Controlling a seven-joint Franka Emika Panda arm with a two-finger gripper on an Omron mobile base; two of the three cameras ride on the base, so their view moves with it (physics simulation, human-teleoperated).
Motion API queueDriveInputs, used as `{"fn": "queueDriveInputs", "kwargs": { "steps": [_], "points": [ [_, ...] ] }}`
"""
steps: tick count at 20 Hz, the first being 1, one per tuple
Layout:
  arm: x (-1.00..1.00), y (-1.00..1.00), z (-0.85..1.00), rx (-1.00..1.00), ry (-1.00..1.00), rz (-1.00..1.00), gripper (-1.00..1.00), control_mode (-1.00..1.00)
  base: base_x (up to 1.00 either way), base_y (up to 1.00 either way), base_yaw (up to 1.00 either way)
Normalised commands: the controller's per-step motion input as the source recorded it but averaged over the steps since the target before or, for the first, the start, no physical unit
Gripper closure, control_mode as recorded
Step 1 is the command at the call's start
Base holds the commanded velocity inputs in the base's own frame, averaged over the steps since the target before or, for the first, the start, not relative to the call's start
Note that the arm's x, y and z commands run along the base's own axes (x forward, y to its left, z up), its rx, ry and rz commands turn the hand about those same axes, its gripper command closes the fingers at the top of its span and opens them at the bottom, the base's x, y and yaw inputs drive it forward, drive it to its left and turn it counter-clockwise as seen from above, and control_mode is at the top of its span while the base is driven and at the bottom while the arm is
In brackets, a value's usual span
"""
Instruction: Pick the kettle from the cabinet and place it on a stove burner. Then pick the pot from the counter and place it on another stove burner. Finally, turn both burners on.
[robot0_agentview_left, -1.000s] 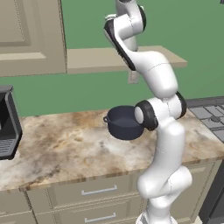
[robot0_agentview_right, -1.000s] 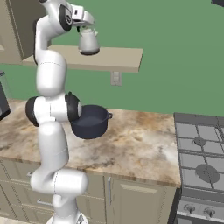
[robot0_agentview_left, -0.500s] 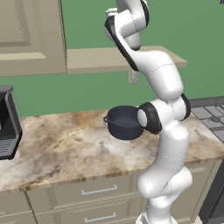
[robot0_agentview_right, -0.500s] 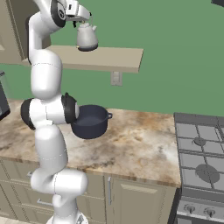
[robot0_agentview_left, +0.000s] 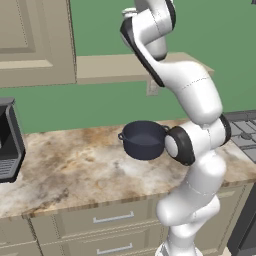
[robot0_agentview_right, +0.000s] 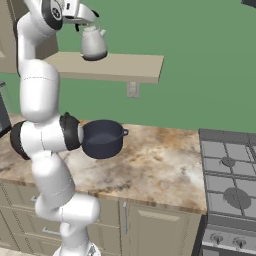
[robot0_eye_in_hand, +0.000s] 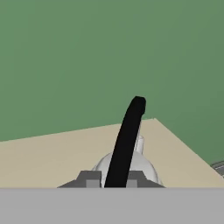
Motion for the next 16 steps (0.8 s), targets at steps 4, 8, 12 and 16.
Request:
{"fn": "queueDriveInputs", "kwargs": {
  "steps": [4,8,12,16],
  "points": [
    [-0.47,-0.08,-0.16,0.00,-0.12,-0.01,1.00,-1.00,0.00,0.00,0.00],
    [-0.52,-0.16,-0.11,0.00,-0.12,-0.01,1.00,-1.00,0.00,0.00,0.00],
    [-0.56,-0.15,-0.09,0.00,-0.07,0.00,1.00,-1.00,0.00,0.00,0.00],
    [-0.53,-0.14,-0.09,0.00,-0.05,0.00,1.00,-1.00,0.00,0.00,0.00]
  ]
}}
